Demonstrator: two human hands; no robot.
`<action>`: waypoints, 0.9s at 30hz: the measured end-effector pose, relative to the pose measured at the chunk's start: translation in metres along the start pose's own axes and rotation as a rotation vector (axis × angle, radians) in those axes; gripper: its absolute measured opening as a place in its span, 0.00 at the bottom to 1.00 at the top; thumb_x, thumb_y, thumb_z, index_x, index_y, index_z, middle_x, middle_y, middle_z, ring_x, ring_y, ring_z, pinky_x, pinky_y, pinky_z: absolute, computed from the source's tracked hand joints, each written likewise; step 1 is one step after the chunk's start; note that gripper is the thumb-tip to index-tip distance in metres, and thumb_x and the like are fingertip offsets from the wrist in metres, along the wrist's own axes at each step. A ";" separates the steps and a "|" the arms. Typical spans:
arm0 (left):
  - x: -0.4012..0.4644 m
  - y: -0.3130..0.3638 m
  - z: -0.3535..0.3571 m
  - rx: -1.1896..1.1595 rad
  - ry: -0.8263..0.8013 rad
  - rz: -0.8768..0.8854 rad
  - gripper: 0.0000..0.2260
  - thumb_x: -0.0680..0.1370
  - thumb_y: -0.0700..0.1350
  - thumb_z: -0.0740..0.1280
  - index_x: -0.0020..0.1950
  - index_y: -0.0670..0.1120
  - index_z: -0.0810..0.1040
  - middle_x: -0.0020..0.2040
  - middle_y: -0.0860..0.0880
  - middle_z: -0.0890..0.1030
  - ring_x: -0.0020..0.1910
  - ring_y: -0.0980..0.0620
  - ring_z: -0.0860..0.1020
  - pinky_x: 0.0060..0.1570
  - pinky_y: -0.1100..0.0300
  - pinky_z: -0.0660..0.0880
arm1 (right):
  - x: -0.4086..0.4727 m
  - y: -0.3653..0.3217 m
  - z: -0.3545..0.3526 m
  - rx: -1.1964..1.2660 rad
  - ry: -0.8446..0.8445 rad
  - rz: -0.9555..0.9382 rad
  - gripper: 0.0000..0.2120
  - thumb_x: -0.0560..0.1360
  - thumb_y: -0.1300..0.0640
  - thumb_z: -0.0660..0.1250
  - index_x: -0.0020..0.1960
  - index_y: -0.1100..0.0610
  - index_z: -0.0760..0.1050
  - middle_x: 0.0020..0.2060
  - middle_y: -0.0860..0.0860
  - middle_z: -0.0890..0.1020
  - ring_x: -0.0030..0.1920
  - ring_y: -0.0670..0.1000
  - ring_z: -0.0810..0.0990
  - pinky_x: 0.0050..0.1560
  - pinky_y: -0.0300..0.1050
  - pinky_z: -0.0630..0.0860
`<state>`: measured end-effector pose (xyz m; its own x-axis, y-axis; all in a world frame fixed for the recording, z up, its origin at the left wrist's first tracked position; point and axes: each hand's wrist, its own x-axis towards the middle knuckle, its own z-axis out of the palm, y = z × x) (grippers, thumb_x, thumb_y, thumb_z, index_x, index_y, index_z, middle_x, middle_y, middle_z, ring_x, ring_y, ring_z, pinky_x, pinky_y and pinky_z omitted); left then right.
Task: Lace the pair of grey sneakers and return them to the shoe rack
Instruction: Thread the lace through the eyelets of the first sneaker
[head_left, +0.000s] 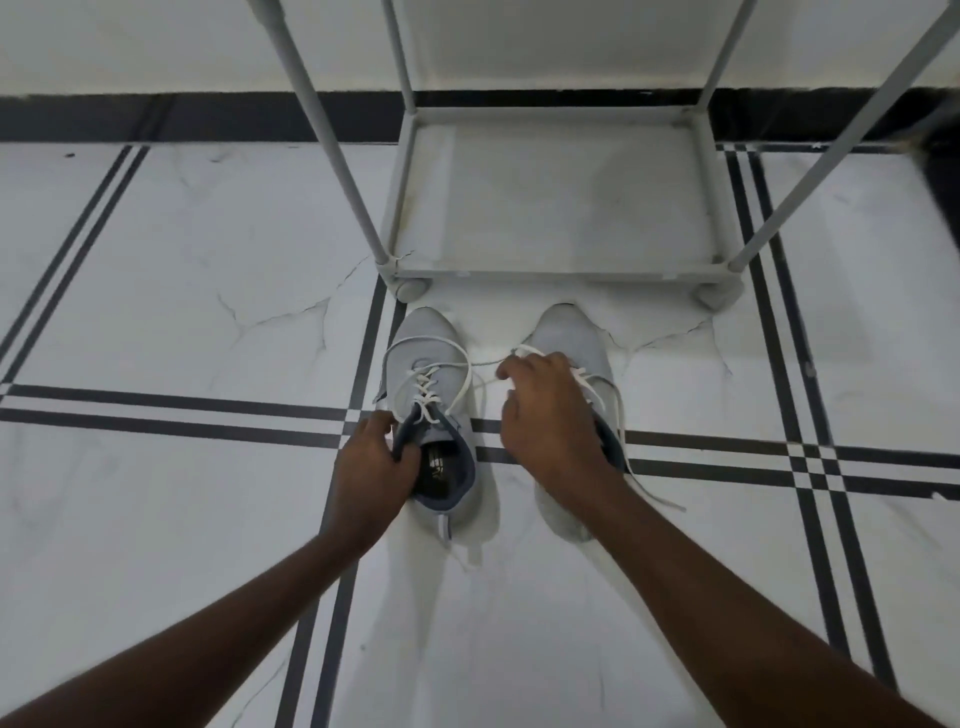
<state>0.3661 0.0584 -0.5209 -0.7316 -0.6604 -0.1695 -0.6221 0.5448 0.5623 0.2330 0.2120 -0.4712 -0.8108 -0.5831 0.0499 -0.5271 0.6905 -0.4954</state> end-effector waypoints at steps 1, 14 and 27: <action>0.003 0.000 -0.005 0.013 0.022 0.045 0.17 0.75 0.51 0.67 0.61 0.47 0.73 0.56 0.46 0.77 0.54 0.44 0.77 0.47 0.55 0.72 | 0.004 -0.009 0.012 -0.029 -0.131 -0.072 0.18 0.70 0.65 0.65 0.59 0.60 0.76 0.55 0.56 0.80 0.59 0.58 0.72 0.59 0.53 0.72; 0.050 -0.025 -0.057 0.363 -0.241 0.469 0.22 0.75 0.63 0.57 0.53 0.48 0.78 0.36 0.48 0.83 0.42 0.45 0.80 0.43 0.53 0.75 | 0.040 -0.022 0.022 -0.318 -0.402 -0.227 0.11 0.73 0.53 0.64 0.44 0.62 0.77 0.45 0.61 0.81 0.51 0.61 0.77 0.42 0.44 0.63; 0.041 -0.018 -0.067 0.219 -0.478 0.186 0.14 0.76 0.56 0.69 0.52 0.47 0.82 0.49 0.48 0.85 0.52 0.49 0.82 0.51 0.57 0.74 | 0.030 -0.040 0.039 0.219 -0.470 0.002 0.13 0.70 0.55 0.62 0.29 0.60 0.69 0.27 0.54 0.74 0.31 0.53 0.72 0.31 0.44 0.64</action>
<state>0.3664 -0.0133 -0.4839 -0.8482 -0.2623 -0.4601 -0.4761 0.7582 0.4454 0.2399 0.1498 -0.4836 -0.5833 -0.7461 -0.3211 -0.4196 0.6152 -0.6674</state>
